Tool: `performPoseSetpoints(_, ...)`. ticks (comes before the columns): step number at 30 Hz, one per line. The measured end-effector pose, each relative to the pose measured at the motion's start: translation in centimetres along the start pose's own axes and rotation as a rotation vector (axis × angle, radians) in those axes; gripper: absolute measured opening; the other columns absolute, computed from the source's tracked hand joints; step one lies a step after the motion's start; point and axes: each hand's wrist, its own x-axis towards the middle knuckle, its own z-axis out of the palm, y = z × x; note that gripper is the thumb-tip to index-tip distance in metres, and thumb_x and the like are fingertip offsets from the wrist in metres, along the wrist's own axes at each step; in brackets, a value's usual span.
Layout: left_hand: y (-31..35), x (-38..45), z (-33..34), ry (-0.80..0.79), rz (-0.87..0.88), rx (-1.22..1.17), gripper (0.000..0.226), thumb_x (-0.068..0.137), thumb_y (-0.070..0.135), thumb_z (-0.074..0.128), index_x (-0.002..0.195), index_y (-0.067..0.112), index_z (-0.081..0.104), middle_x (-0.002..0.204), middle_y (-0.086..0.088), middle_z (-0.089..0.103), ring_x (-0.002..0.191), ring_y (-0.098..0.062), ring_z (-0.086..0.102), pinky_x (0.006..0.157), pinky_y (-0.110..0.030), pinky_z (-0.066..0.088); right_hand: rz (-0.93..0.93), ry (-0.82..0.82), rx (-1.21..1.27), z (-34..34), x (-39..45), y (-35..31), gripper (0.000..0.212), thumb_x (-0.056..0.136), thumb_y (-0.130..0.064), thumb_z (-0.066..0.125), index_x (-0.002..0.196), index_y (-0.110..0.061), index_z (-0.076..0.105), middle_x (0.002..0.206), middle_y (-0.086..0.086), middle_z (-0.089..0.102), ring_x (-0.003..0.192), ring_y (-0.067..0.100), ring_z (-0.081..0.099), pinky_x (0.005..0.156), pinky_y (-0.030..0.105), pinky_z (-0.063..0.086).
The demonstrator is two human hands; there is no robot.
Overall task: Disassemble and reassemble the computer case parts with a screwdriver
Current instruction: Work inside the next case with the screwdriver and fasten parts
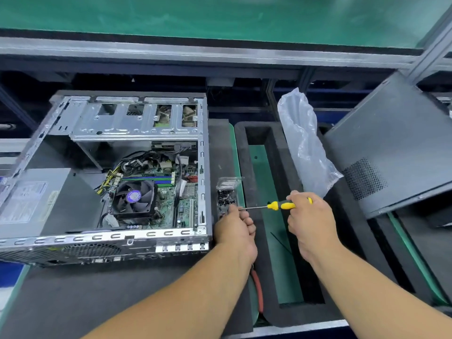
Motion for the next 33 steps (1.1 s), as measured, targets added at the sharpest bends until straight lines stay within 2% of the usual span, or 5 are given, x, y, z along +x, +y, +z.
performPoseSetpoints(12,-0.5,-0.8,0.0,0.062,0.042,0.109,0.042,0.095,0.047,0.069,0.070,0.013,0.062,0.049,0.003,0.056,0.033,-0.010,0.037,0.037,-0.018,0.029,-0.104,-0.047,-0.069,3.0,0.7,-0.4,0.018,0.085,-0.046,0.063,0.081,-0.029,0.068,0.057,-0.004,0.048,0.049,0.017,0.040,0.045,0.031,0.035)
performPoseSetpoints(17,-0.9,-1.7,-0.7,0.039,-0.018,0.090,0.023,0.105,0.027,0.056,0.094,0.008,0.063,0.052,0.000,0.062,0.036,-0.010,0.047,0.036,-0.017,0.033,-0.205,-0.058,-0.211,4.5,1.2,-0.3,0.019,0.092,-0.048,0.061,0.082,-0.032,0.064,0.064,-0.004,0.055,0.057,0.016,0.049,0.055,0.034,0.041)
performPoseSetpoints(23,0.0,-1.9,-0.8,0.032,0.003,0.113,0.023,0.093,0.004,0.041,0.083,0.010,0.061,0.049,0.003,0.053,0.039,-0.010,0.045,0.038,-0.018,0.029,-0.215,-0.049,-0.267,4.7,1.3,-0.1,0.023,0.096,-0.045,0.060,0.082,-0.026,0.063,0.065,-0.003,0.055,0.059,0.015,0.050,0.056,0.034,0.041)
performPoseSetpoints(29,-0.4,-1.0,-1.2,0.033,0.031,0.133,0.027,0.106,0.018,0.043,0.098,0.009,0.066,0.047,0.008,0.049,0.037,-0.007,0.044,0.038,-0.018,0.031,-0.165,-0.041,-0.159,3.1,0.8,-0.6,0.018,0.089,-0.046,0.060,0.082,-0.031,0.066,0.055,-0.007,0.047,0.047,0.014,0.040,0.043,0.026,0.034)
performPoseSetpoints(33,-0.2,-0.7,-0.8,0.003,0.030,0.028,0.040,0.109,0.040,0.044,0.099,0.007,0.065,0.053,0.003,0.050,0.040,-0.010,0.045,0.039,-0.019,0.036,-0.093,-0.062,-0.002,1.7,0.5,-0.9,0.015,0.081,-0.038,0.062,0.079,-0.025,0.068,0.051,-0.007,0.038,0.045,0.015,0.027,0.048,0.028,0.023)
